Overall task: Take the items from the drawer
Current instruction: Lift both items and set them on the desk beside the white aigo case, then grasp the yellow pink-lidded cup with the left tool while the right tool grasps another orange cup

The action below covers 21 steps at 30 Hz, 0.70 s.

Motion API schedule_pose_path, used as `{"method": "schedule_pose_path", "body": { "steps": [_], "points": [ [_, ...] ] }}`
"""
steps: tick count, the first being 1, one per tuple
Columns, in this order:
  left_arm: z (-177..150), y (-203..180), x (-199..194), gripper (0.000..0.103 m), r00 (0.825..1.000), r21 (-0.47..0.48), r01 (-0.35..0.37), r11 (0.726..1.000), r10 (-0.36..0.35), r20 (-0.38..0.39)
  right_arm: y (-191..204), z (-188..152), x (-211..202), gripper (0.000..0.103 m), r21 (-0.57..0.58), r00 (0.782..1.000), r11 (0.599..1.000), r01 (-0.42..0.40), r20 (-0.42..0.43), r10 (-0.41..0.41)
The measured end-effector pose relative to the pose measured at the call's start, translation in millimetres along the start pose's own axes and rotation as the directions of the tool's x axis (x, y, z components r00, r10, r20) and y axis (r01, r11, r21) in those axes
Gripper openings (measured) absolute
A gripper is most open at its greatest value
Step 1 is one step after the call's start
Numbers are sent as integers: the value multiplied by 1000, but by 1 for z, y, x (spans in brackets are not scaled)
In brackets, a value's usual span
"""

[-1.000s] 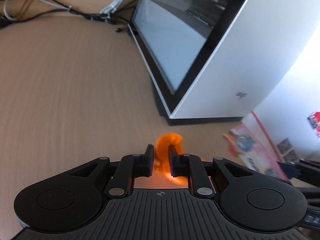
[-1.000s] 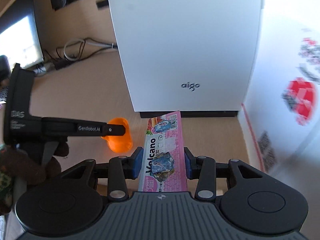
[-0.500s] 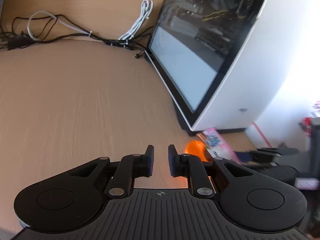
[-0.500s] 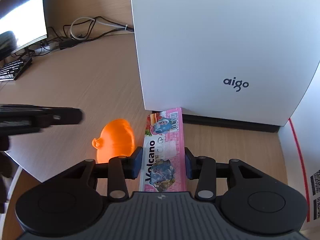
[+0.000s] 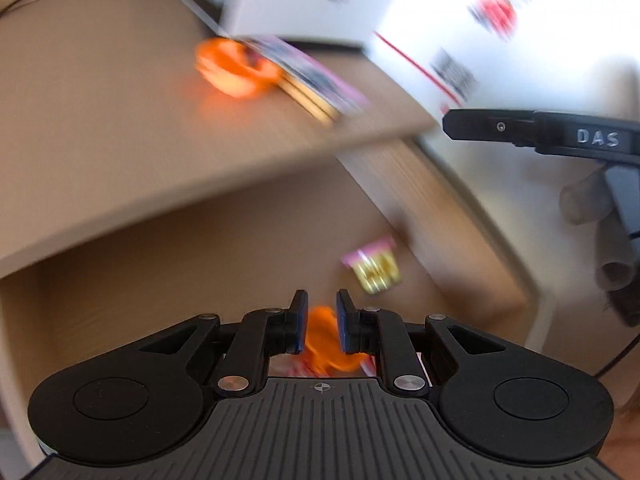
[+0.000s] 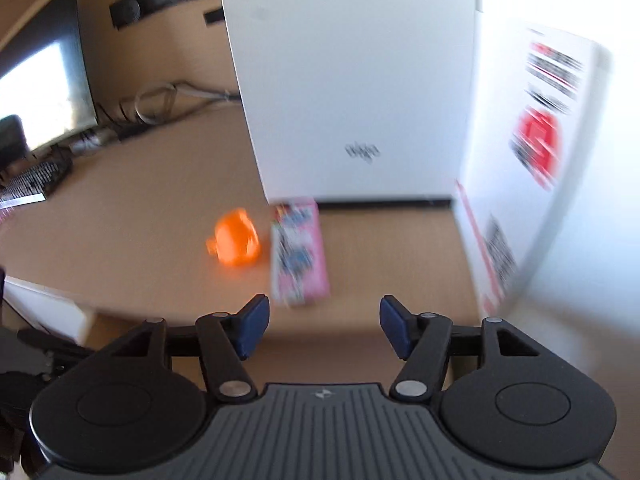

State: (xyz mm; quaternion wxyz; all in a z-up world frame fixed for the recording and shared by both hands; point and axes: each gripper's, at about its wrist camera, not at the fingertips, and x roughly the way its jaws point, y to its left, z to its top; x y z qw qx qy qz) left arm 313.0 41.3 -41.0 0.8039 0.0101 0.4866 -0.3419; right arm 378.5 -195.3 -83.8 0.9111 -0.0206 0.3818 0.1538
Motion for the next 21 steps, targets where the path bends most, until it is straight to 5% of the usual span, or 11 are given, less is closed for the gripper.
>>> {"method": "schedule_pose_path", "body": {
  "steps": [4, 10, 14, 17, 21],
  "points": [
    [1, -12, 26, 17, 999, 0, 9, 1000, -9, -46, 1, -32, -18, 62, -33, 997, 997, 63, -52, -65],
    [15, -5, 67, 17, 989, -220, 73, 973, -99, -110, -6, -67, -36, 62, -1, 992, 998, 70, -108, -70],
    [12, -29, 79, 17, 973, -84, 72, 994, -89, -215, -15, -79, -41, 62, 11, 988, 997, 76, -138, -74],
    [11, -29, 78, 17, 980, -68, 38, 997, -51, -192, -22, -81, -37, 62, 40, 987, 996, 82, -145, -75],
    [19, -17, 85, 17, 985, -226, 37, 973, -74, -153, -26, -82, -23, 62, 68, 984, 995, 71, -167, -59]
  ]
}}
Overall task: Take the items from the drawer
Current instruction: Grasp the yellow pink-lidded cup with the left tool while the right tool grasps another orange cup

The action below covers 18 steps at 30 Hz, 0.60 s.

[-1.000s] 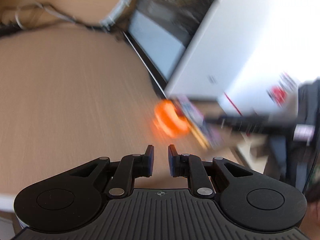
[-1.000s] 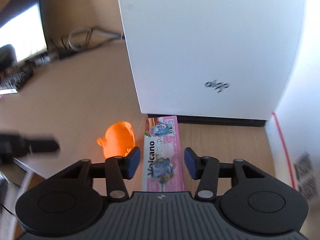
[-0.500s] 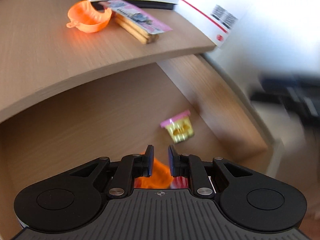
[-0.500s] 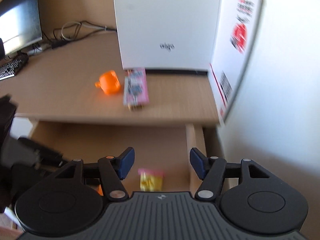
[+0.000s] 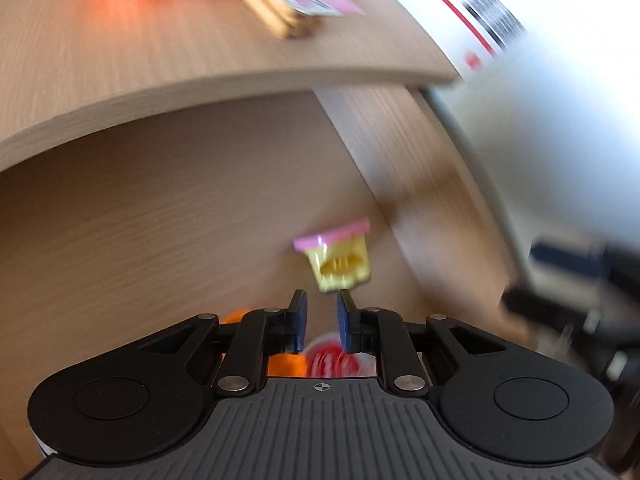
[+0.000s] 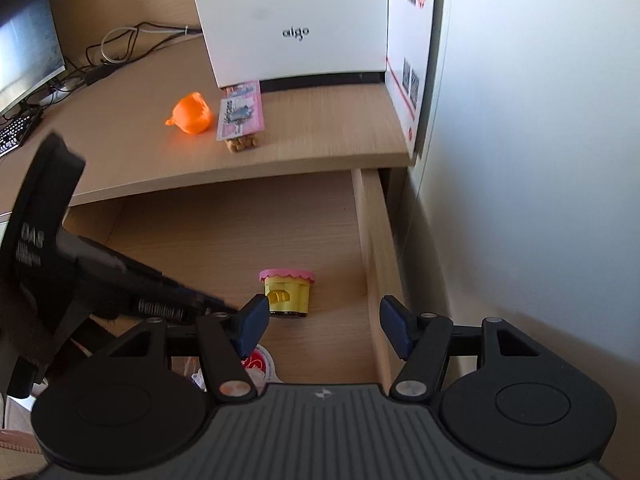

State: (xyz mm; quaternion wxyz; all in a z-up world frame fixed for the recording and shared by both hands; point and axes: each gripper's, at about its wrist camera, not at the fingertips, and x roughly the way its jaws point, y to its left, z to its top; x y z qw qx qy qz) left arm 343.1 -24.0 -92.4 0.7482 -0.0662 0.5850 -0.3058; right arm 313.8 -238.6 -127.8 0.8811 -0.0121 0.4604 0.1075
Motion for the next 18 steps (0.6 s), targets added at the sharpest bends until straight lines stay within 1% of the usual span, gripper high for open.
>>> {"method": "schedule_pose_path", "body": {
  "steps": [3, 4, 5, 6, 7, 8, 10, 12, 15, 18],
  "points": [
    [6, -2, 11, 17, 1000, -72, 9, 997, -8, 24, 2, 1, 8, 62, 2, 1000, 1000, -2, -15, 2],
    [8, -4, 16, 17, 1000, -87, -3, 996, 6, 29, 2, 2, 9, 62, 3, 1000, 1000, -3, -17, 3],
    [10, -6, 21, 20, 999, -97, -24, 995, 27, 29, 1, 3, 10, 62, 6, 1000, 1000, -2, -18, 2],
    [10, -8, 25, 27, 999, -105, -23, 994, 27, 38, 0, 3, 10, 62, 11, 1000, 1000, -1, -19, 2],
    [11, -11, 26, 37, 999, -107, -23, 994, 28, 45, -2, 4, 10, 62, 17, 1000, 1000, -1, -18, 1],
    [12, -15, 31, 43, 999, -98, -31, 995, 35, 40, -4, 4, 9, 62, 25, 1000, 1000, 1, -16, -1],
    [12, -25, 41, 44, 998, -57, -53, 997, 54, 16, -8, 4, 8, 62, 40, 1000, 999, 13, -14, -13],
    [12, -30, 51, 45, 999, -34, -50, 998, 50, -5, -11, 4, 8, 62, 51, 1000, 998, 28, -10, -27],
    [15, -32, 61, 44, 999, -40, -46, 998, 47, 5, -14, 3, 8, 61, 53, 999, 998, 41, -5, -41],
    [18, -35, 65, 44, 999, -13, -40, 999, 40, -3, -13, 3, 10, 61, 38, 999, 998, 49, -3, -49]
  ]
}}
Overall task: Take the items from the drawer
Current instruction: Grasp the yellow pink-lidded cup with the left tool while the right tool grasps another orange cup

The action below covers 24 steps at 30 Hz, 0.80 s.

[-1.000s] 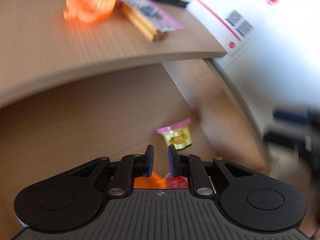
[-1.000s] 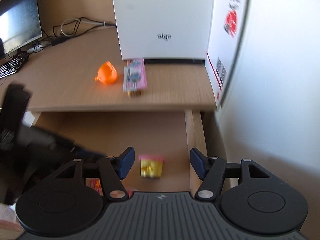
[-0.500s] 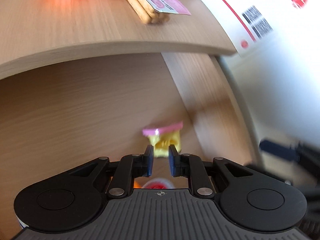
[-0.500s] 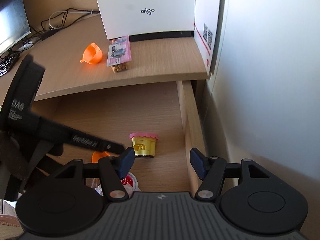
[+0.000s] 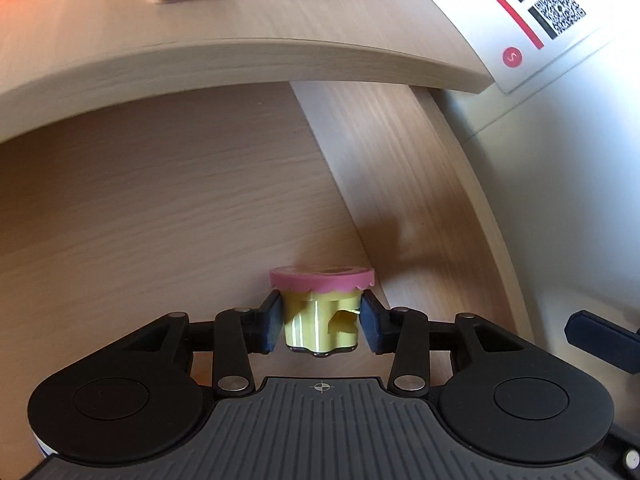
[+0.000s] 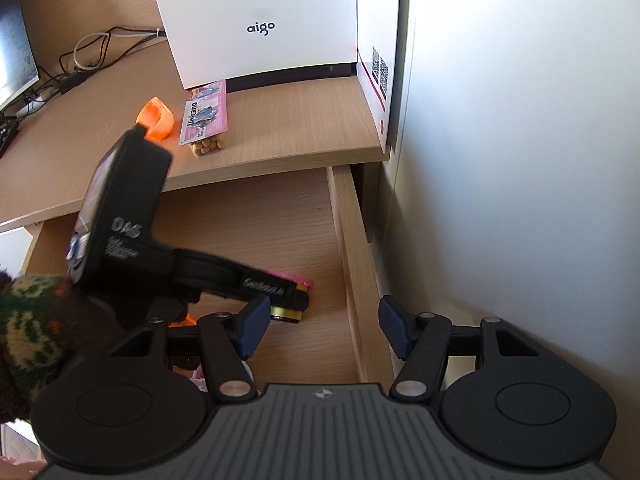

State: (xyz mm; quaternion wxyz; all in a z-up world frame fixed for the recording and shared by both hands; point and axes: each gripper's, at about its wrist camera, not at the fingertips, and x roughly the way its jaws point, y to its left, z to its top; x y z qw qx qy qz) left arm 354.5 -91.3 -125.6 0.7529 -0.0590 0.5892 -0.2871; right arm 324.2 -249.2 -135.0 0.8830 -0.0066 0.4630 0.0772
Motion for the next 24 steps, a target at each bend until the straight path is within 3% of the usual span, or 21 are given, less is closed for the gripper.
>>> {"method": "schedule_pose_path", "body": {
  "steps": [7, 12, 15, 17, 20, 24],
  "points": [
    [1, -6, -15, 44, 996, 45, 43, 998, -39, -75, -2, 1, 3, 61, 9, 1000, 1000, -5, -7, 5],
    [-20, 16, -82, 44, 999, 19, 46, 999, -47, 9, 0, 5, 8, 63, 30, 1000, 1000, 1, -8, 0],
    [-36, 42, -122, 44, 998, -42, -38, 998, 40, 48, 9, 13, 19, 64, 22, 994, 997, -79, -72, 80],
    [-46, 60, -141, 44, 993, -97, -95, 991, 101, 53, 22, 17, 34, 68, 13, 976, 987, -159, -150, 159],
    [-65, 81, -171, 44, 988, -166, -125, 978, 138, 74, 51, 16, 60, 68, -13, 934, 968, -251, -264, 239],
    [-90, 102, -189, 44, 986, -246, -119, 962, 143, 82, 96, 14, 85, 68, -153, 912, 947, -284, -349, 217]
  ]
}}
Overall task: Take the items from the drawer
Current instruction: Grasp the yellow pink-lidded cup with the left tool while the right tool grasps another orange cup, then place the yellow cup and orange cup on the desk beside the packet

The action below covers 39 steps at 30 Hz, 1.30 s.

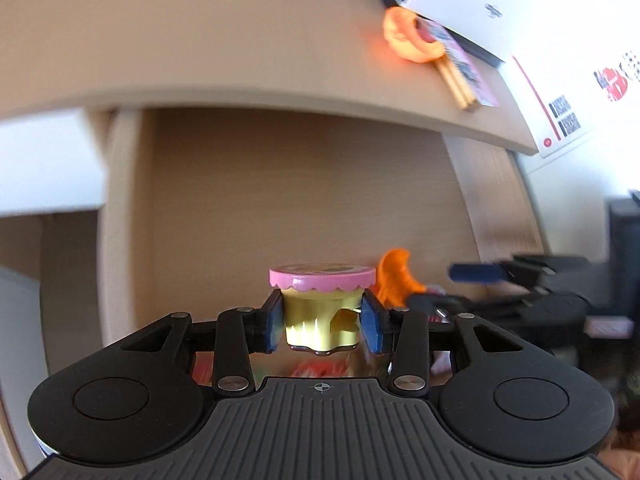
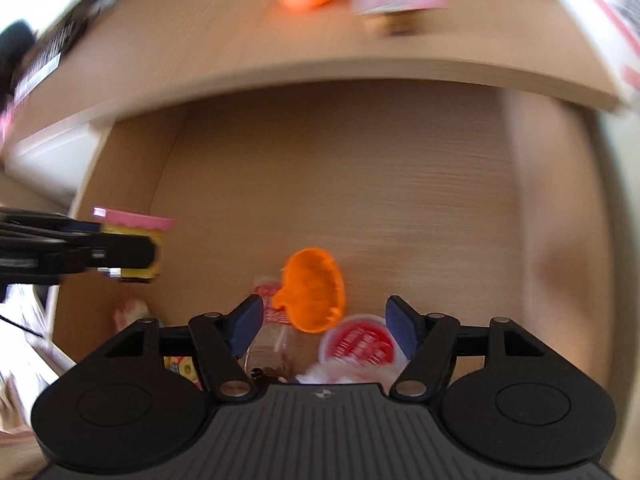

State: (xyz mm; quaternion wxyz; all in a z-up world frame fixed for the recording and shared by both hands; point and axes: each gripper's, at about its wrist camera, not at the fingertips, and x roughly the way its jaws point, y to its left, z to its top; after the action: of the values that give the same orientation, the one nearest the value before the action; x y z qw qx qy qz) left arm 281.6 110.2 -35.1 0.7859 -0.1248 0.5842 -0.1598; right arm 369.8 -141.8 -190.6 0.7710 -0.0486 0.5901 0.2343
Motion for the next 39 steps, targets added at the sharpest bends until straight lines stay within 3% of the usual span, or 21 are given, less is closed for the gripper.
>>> {"method": "schedule_pose_path", "body": {
  "steps": [6, 7, 8, 12, 14, 17, 20, 22, 25, 27, 29, 31, 34, 37, 39],
  "points": [
    [-34, 21, -16, 44, 1000, -80, 14, 997, -15, -7, 16, 24, 49, 68, -84, 993, 996, 29, -111, -38],
    [-37, 17, -11, 44, 1000, -88, 14, 996, -14, -8, 16, 26, 55, 64, -81, 991, 996, 34, -128, -44],
    [-41, 20, -14, 44, 1000, -93, 15, 996, -16, -9, 15, 27, 59, 52, -81, 989, 996, 41, -141, -52],
    [-46, 20, -19, 44, 999, -80, 30, 996, -31, -9, 18, 24, 53, 52, -91, 986, 995, 49, -152, -63],
    [-43, 15, -21, 44, 999, -53, 49, 997, -49, -2, 23, 22, 37, 52, -112, 990, 992, 52, -128, -66],
    [-25, 1, -37, 44, 993, -3, 105, 994, -105, 55, 27, 22, -4, 52, -94, 999, 996, -2, -53, -3],
    [6, -20, -69, 44, 973, 82, 137, 987, -149, 175, 22, 38, -64, 52, -56, 993, 998, -30, 116, 36],
    [30, -36, -89, 44, 948, 142, 137, 980, -171, 269, 16, 55, -109, 52, -39, 966, 999, -13, 257, 23],
    [68, -55, -99, 44, 905, 180, 123, 976, -184, 384, 4, 81, -161, 52, -19, 898, 998, 66, 438, -51],
    [93, -64, -89, 44, 887, 174, 99, 980, -166, 431, 4, 99, -174, 52, -16, 853, 988, 152, 507, -123],
    [112, -66, -71, 44, 874, 172, 72, 982, -145, 463, 1, 112, -170, 52, 10, 833, 978, 209, 521, -184],
    [130, -62, -46, 44, 873, 166, 37, 985, -112, 474, -15, 129, -153, 52, 38, 840, 976, 216, 502, -205],
    [150, -54, -5, 44, 891, 155, -4, 988, -68, 450, -34, 145, -111, 52, 89, 868, 965, 246, 422, -261],
    [163, -45, 28, 44, 916, 130, -45, 990, -11, 401, -48, 155, -73, 52, 107, 883, 954, 278, 361, -298],
    [162, -40, 38, 44, 921, 121, -56, 991, 4, 390, -56, 160, -56, 52, 112, 893, 956, 271, 341, -293]
  ]
}}
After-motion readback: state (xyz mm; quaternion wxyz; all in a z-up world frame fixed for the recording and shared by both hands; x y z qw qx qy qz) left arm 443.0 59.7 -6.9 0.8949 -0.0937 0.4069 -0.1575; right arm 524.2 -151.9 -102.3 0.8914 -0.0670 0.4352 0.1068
